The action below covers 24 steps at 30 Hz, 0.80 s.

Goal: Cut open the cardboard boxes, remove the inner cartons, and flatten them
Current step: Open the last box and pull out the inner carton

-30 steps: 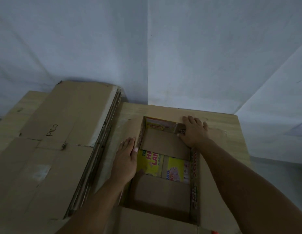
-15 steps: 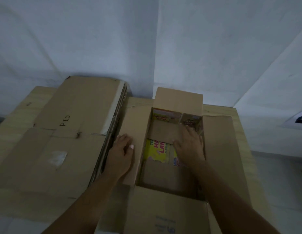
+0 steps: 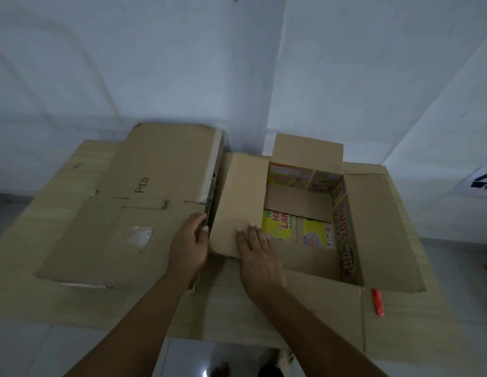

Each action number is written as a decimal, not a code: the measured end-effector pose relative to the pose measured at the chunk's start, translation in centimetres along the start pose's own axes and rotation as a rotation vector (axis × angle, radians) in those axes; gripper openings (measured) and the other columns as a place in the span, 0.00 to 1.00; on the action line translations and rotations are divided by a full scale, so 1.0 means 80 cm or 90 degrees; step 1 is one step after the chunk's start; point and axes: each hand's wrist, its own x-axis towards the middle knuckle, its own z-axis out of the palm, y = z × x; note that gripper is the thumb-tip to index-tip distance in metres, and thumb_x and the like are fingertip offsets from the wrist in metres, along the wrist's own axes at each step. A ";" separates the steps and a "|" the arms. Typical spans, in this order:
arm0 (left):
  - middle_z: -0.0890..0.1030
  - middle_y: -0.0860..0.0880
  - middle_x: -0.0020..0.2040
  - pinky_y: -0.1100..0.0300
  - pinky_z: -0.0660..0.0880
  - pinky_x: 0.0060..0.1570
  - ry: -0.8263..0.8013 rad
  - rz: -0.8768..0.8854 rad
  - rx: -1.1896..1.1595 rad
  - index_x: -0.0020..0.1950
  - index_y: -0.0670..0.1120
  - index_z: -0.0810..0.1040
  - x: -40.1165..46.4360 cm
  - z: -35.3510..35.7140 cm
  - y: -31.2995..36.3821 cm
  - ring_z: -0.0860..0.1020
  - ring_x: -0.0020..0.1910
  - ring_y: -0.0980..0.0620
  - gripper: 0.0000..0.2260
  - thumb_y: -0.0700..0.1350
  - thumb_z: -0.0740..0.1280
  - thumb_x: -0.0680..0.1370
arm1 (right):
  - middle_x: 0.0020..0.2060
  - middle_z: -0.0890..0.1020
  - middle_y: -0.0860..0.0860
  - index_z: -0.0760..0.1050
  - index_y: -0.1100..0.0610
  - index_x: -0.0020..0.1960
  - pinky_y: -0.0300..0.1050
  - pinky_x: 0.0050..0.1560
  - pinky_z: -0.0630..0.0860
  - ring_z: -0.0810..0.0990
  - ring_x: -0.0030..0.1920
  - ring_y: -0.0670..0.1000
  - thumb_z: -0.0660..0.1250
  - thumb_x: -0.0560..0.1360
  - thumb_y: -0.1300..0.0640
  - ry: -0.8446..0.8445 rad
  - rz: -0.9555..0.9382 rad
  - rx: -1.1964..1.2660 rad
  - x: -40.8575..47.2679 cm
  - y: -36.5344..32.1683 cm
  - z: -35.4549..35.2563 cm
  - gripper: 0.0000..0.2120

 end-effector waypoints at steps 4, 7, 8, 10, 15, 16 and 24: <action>0.80 0.50 0.64 0.55 0.73 0.62 0.059 -0.042 -0.086 0.70 0.50 0.75 -0.006 -0.018 0.003 0.76 0.63 0.52 0.17 0.53 0.59 0.84 | 0.80 0.55 0.53 0.49 0.54 0.82 0.53 0.77 0.60 0.54 0.80 0.54 0.55 0.84 0.55 0.068 0.024 0.212 0.003 -0.006 -0.047 0.28; 0.81 0.53 0.60 0.56 0.74 0.60 0.071 -0.003 -0.137 0.68 0.51 0.77 -0.003 -0.016 0.027 0.77 0.61 0.54 0.15 0.52 0.61 0.84 | 0.77 0.65 0.54 0.52 0.53 0.81 0.50 0.68 0.70 0.68 0.74 0.54 0.55 0.84 0.49 0.162 0.076 0.335 0.009 -0.011 -0.096 0.28; 0.81 0.53 0.61 0.55 0.74 0.61 0.066 0.019 -0.146 0.67 0.50 0.78 -0.001 -0.013 0.037 0.78 0.61 0.53 0.15 0.52 0.62 0.83 | 0.73 0.71 0.55 0.54 0.54 0.81 0.48 0.62 0.74 0.74 0.68 0.55 0.55 0.84 0.48 0.204 0.086 0.361 0.010 -0.011 -0.111 0.28; 0.79 0.53 0.65 0.55 0.72 0.65 0.044 0.069 -0.153 0.69 0.48 0.77 0.005 -0.005 0.061 0.76 0.65 0.53 0.19 0.54 0.62 0.80 | 0.64 0.79 0.54 0.61 0.56 0.78 0.40 0.54 0.72 0.78 0.60 0.53 0.57 0.84 0.50 0.268 0.115 0.417 0.010 -0.009 -0.137 0.25; 0.71 0.53 0.73 0.58 0.61 0.74 -0.056 0.178 -0.113 0.72 0.49 0.74 0.017 0.024 0.121 0.64 0.75 0.54 0.23 0.56 0.61 0.79 | 0.50 0.80 0.42 0.73 0.53 0.63 0.34 0.49 0.72 0.78 0.50 0.38 0.59 0.84 0.51 0.313 0.252 0.605 0.004 0.021 -0.167 0.11; 0.69 0.52 0.75 0.57 0.58 0.75 -0.084 0.191 -0.087 0.73 0.49 0.74 0.018 0.031 0.127 0.61 0.77 0.52 0.24 0.57 0.61 0.79 | 0.47 0.79 0.41 0.74 0.53 0.60 0.35 0.47 0.71 0.79 0.49 0.39 0.60 0.83 0.52 0.329 0.277 0.608 0.001 0.030 -0.169 0.09; 0.61 0.54 0.79 0.53 0.51 0.77 -0.166 0.221 0.018 0.75 0.51 0.70 0.008 0.084 0.171 0.49 0.80 0.53 0.22 0.56 0.60 0.83 | 0.63 0.76 0.46 0.48 0.43 0.80 0.47 0.55 0.79 0.82 0.54 0.44 0.76 0.73 0.58 0.464 0.433 0.740 -0.045 0.129 -0.164 0.48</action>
